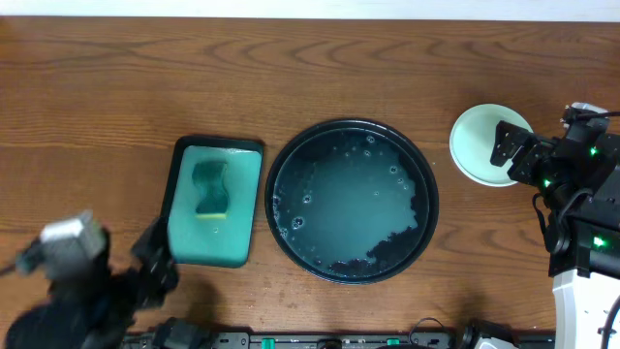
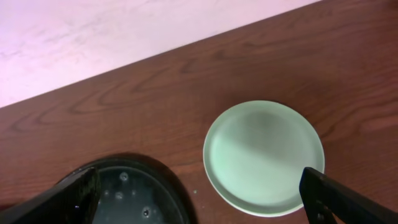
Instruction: Clean dirty plates on tray and stack at the side
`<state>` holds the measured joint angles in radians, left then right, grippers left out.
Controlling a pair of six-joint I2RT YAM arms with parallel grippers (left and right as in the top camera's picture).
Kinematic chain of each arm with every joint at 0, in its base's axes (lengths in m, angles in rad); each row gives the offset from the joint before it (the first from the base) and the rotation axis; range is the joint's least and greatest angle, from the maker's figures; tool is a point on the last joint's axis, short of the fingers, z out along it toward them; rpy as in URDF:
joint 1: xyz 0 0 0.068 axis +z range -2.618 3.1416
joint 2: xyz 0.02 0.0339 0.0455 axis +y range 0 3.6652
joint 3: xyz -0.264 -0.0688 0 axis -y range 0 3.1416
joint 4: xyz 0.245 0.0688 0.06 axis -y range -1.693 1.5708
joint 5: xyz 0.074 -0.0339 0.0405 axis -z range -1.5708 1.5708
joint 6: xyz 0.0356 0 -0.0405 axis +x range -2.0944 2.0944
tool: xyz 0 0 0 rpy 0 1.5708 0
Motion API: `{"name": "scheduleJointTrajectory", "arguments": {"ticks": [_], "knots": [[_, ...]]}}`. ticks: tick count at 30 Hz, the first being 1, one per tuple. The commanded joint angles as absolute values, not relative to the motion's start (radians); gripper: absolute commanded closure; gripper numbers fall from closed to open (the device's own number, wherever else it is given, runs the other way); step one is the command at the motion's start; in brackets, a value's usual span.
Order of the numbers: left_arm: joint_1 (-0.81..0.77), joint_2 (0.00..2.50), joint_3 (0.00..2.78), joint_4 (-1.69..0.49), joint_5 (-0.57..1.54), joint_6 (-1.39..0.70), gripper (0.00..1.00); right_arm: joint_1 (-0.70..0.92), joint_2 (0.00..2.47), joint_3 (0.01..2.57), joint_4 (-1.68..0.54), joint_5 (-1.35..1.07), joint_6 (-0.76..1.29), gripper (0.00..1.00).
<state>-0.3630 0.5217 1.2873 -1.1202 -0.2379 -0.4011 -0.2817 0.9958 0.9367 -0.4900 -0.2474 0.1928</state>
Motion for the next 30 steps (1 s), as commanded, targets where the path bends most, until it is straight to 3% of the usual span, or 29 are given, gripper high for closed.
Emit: {"name": "scheduleJointTrajectory", "arguments": {"ticks": [1,15,30], "knots": [[-0.366,0.439,1.289,-1.14,-0.256,-0.385,0.2,-0.268,1.003,0.949,-0.497,-0.19,0.178,0.01],[-0.366,0.395,1.288,-1.16,-0.256,-0.385,0.2,-0.268,1.007,0.949,-0.702,-0.184,0.178,0.01],[-0.366,0.395,1.288,-1.284,-0.256,-0.385,0.19,-0.268,1.007,0.949,-0.751,-0.184,0.178,0.01]]}}
